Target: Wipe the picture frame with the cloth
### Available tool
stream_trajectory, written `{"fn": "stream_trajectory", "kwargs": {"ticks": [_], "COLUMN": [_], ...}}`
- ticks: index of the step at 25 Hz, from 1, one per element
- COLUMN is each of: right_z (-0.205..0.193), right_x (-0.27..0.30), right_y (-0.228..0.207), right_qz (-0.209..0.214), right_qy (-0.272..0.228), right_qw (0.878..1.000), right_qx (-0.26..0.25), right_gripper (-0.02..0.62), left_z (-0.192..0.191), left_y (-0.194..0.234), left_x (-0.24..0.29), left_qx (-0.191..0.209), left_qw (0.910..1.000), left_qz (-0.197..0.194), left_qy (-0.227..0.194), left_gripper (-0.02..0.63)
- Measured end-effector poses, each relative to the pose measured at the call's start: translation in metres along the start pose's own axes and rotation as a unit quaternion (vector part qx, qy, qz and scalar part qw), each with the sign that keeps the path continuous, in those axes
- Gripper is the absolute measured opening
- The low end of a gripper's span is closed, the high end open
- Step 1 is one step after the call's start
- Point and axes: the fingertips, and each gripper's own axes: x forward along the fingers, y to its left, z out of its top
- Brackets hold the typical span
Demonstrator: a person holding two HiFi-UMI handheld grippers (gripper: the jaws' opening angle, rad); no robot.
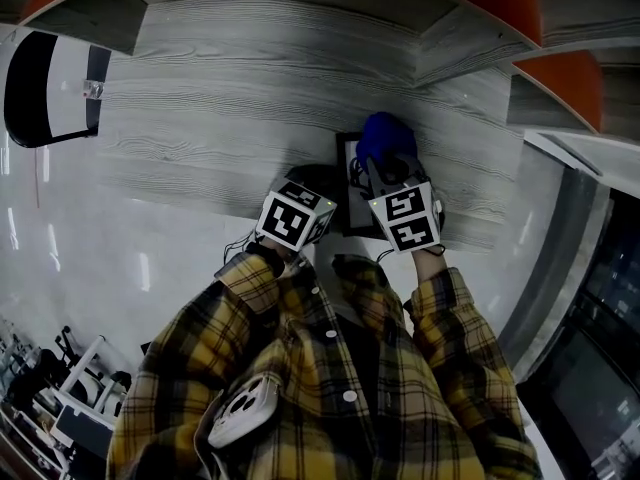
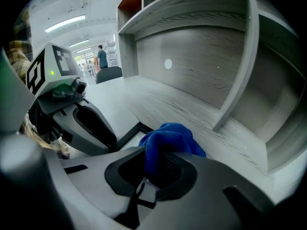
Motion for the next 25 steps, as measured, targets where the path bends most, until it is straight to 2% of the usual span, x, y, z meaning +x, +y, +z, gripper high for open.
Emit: {"fn": "stream_trajectory", "kwargs": {"ticks": [8,16,20,25], "right_z": [-0.017,-0.022,0.005,0.032], "right_x": [-0.019,-0.036,-0.052,-0.070], "right_y": [-0.036,-0.048,-0.018,0.035], "right_qz": [-0.039,-0.073,-0.019,0.055], "right_qy": [0.001,-0.027,-0.067,-0.097], "right_qw": [0.999,0.991,0.990,0.989], "right_qx": [0.033,0.108,0.122,0.094], "right_gripper": [0.041,0.041,0.041,0.041], "left_z": [0.002,0.002,0.002,0.003], "left_y": [0.000,0.000,0.000,-0.002], "left_x": [-0.001,0.001,0.002,0.001], "left_qx": [-0.012,-0.010,-0.010,-0.010], "left_qw": [0.9999,0.9999,0.9999,0.9999], "left_qz": [0.001,0.003,0.004,0.004], "left_qy": [-0.005,-0.009,-0.012,-0.006], "left_gripper": [0.115,0.115,0.115,0.115]}}
